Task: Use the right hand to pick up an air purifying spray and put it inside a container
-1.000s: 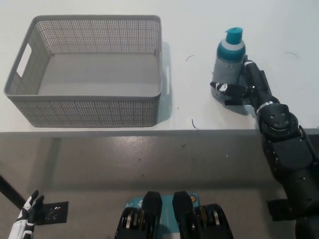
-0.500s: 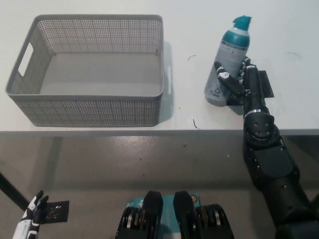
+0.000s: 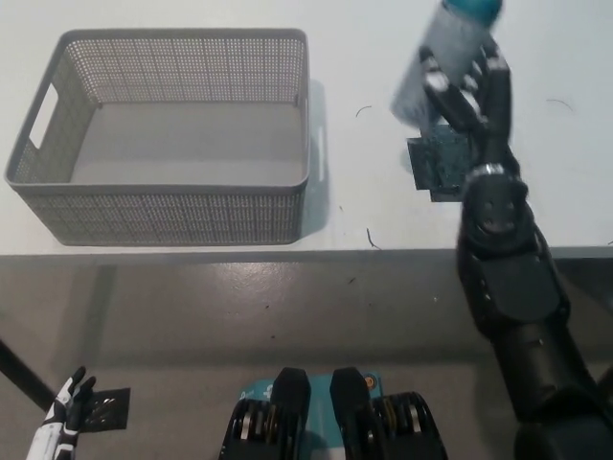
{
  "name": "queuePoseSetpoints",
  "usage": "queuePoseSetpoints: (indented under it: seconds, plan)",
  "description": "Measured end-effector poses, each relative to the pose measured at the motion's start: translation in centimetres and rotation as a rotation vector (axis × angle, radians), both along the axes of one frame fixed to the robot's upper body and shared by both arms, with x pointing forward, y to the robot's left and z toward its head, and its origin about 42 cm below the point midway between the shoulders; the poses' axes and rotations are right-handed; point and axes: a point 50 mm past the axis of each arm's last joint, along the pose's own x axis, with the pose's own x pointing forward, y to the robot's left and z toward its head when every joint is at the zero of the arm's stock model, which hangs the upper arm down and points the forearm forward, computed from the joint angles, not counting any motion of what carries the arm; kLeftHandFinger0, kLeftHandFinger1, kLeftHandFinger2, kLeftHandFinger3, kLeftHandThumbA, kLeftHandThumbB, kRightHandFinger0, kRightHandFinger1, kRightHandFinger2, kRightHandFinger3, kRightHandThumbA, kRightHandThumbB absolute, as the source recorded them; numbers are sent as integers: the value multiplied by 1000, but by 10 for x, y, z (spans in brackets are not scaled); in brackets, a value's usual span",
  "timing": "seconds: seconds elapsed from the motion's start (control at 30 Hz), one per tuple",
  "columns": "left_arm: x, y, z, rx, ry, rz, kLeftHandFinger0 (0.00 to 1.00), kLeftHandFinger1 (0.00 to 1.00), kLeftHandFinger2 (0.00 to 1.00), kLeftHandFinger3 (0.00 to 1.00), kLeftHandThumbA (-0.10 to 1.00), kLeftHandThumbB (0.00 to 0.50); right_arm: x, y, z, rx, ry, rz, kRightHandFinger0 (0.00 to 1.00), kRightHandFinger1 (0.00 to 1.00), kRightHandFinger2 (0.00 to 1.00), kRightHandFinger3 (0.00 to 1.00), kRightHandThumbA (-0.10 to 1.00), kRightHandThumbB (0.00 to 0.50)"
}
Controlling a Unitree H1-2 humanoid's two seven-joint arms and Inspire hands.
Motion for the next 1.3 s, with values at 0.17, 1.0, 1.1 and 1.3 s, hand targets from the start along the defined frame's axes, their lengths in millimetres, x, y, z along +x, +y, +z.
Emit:
queuePoseSetpoints:
  seconds: [0.17,1.0,1.1,1.3]
  plan:
    - [0,-2,0,9,2,-6,1000,1000,1000,1000,1000,259,-6,43,50,8,-118,93,363,364,447,506,-100,333]
    - [14,-9,9,20,-36,-34,1000,1000,1000,1000,1000,260,-21,124,-29,-143,37,283,363,397,493,548,-100,318]
    - [14,-9,9,23,-38,-34,1000,1000,1000,1000,1000,253,-23,122,-40,-136,36,289,368,396,495,560,-100,299]
    - [14,-9,9,26,-36,-34,1000,1000,1000,1000,1000,247,-29,124,-50,-102,16,303,401,401,460,539,-100,325]
